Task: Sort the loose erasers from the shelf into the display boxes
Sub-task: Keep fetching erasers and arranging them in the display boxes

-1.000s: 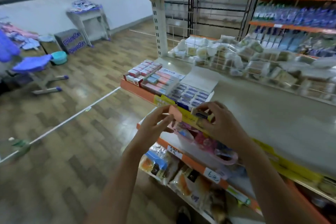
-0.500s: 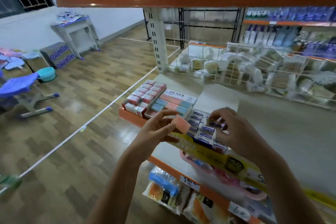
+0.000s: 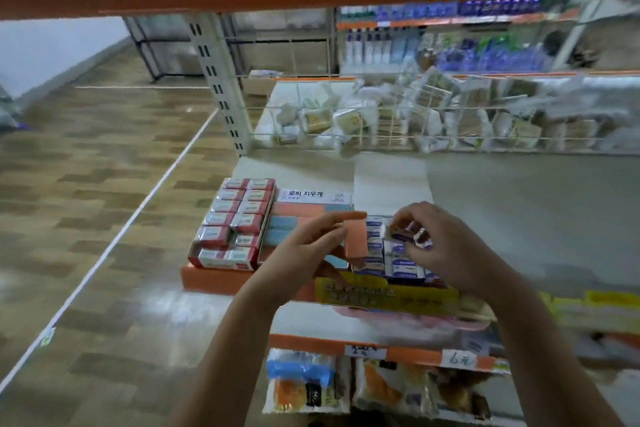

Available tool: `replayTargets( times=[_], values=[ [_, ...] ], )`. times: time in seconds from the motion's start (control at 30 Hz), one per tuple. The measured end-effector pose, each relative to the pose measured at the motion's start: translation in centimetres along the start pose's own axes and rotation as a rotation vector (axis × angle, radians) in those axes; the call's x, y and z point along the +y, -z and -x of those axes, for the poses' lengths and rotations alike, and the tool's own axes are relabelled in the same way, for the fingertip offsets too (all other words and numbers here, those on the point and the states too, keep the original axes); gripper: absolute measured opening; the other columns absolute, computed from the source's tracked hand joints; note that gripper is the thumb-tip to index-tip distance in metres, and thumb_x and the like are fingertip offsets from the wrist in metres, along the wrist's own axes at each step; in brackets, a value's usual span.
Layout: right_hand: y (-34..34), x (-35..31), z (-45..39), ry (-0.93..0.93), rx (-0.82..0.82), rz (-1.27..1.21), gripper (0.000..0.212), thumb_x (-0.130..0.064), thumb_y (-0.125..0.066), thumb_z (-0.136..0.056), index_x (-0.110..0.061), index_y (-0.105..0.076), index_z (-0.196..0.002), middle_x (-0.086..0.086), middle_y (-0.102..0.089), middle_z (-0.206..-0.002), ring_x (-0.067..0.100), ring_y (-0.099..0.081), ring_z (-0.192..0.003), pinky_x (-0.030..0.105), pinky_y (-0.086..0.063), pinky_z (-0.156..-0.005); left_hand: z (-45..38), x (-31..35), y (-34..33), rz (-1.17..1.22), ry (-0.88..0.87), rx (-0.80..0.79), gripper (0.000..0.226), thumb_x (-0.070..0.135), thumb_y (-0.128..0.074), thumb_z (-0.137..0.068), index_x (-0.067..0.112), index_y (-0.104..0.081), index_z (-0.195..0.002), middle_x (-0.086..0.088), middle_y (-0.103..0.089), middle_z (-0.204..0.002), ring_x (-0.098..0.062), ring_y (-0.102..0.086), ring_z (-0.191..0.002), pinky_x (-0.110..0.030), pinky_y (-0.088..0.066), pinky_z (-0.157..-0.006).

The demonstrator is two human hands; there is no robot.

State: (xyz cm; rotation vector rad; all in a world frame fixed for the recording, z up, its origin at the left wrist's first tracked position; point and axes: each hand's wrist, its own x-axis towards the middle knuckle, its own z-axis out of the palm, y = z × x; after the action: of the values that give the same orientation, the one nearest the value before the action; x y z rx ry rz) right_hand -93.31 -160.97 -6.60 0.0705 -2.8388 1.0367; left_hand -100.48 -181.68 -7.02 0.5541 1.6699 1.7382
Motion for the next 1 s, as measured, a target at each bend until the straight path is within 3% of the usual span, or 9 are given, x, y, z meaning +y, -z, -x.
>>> replayTargets(
  times=[0.1, 0.23, 0.33, 0.47, 0.6, 0.77, 1.0],
  values=[
    [-0.6, -0.3, 0.6, -0.124, 0.050, 0.048, 0.030, 0.000, -0.062, -0.079, -0.026, -0.056, -0.092, -0.011, -0.053, -0.093, 0.002, -0.051, -0.084, 0.008, -0.039, -0.071, -0.6, 0.0, 0.8, -0.030, -0.002, -0.082, 0.029, 0.012, -0.044, -0.098, 0.029, -0.066, -0.108, 0.001, -0.067, -0.087, -0.015, -0.068, -0.081, -0.020, -0.053, -0.054],
    [-1.4, -0.2, 1.6, -0.236, 0.078, 0.144, 0.026, -0.001, -0.063, -0.079, -0.019, -0.059, -0.097, -0.006, -0.052, -0.096, 0.011, -0.053, -0.088, 0.023, -0.044, -0.077, -1.1, -0.3, 1.3, -0.067, -0.025, -0.166, 0.027, 0.010, -0.047, -0.097, 0.026, -0.065, -0.108, -0.013, -0.065, -0.101, -0.024, -0.068, -0.089, -0.024, -0.055, -0.059],
    [-1.9, 0.2, 1.7, -0.251, 0.089, 0.189, 0.026, -0.001, -0.064, -0.079, -0.016, -0.060, -0.100, -0.008, -0.050, -0.097, 0.012, -0.053, -0.092, 0.023, -0.042, -0.078, -1.6, -0.5, 1.3, -0.082, -0.028, -0.167, 0.026, 0.007, -0.048, -0.096, 0.025, -0.065, -0.105, 0.002, -0.070, -0.088, -0.015, -0.069, -0.086, -0.023, -0.056, -0.062],
    [-2.4, 0.9, 1.4, -0.218, 0.092, 0.269, 0.023, -0.007, -0.065, -0.081, -0.017, -0.061, -0.102, -0.009, -0.050, -0.096, 0.011, -0.046, -0.095, 0.016, -0.030, -0.075, -1.9, -0.8, 1.6, -0.100, -0.049, -0.127, 0.021, 0.010, -0.053, -0.094, 0.023, -0.063, -0.107, 0.001, -0.072, -0.090, -0.012, -0.068, -0.086, -0.021, -0.054, -0.063],
    [-2.4, 1.3, 1.0, -0.153, 0.085, 0.308, 0.022, -0.009, -0.064, -0.083, -0.019, -0.064, -0.103, -0.005, -0.059, -0.102, 0.006, -0.040, -0.094, 0.012, -0.024, -0.076, -1.9, -1.0, 2.4, -0.164, -0.077, -0.064, 0.021, 0.011, -0.055, -0.092, 0.023, -0.063, -0.107, 0.003, -0.072, -0.087, -0.003, -0.061, -0.070, -0.016, -0.049, -0.060],
    [-2.4, 1.8, 1.0, -0.127, 0.098, 0.317, 0.018, -0.017, -0.067, -0.083, -0.018, -0.065, -0.102, -0.004, -0.062, -0.099, 0.005, -0.040, -0.091, 0.014, -0.026, -0.076, -1.7, -1.0, 3.9, -0.126, -0.074, 0.052, 0.018, 0.015, -0.060, -0.086, 0.023, -0.063, -0.102, 0.003, -0.071, -0.095, -0.011, -0.067, -0.088, -0.018, -0.051, -0.063],
    [-2.4, 2.4, 1.4, -0.073, 0.093, 0.328, 0.018, -0.016, -0.066, -0.083, -0.019, -0.066, -0.101, -0.004, -0.063, -0.096, 0.005, -0.038, -0.089, 0.016, -0.025, -0.076, -0.6, -1.2, 5.1, -0.124, -0.049, 0.151, 0.027, 0.027, -0.062, -0.079, 0.031, -0.067, -0.105, -0.005, -0.068, -0.101, -0.015, -0.067, -0.087, -0.021, -0.053, -0.067]
  ],
)
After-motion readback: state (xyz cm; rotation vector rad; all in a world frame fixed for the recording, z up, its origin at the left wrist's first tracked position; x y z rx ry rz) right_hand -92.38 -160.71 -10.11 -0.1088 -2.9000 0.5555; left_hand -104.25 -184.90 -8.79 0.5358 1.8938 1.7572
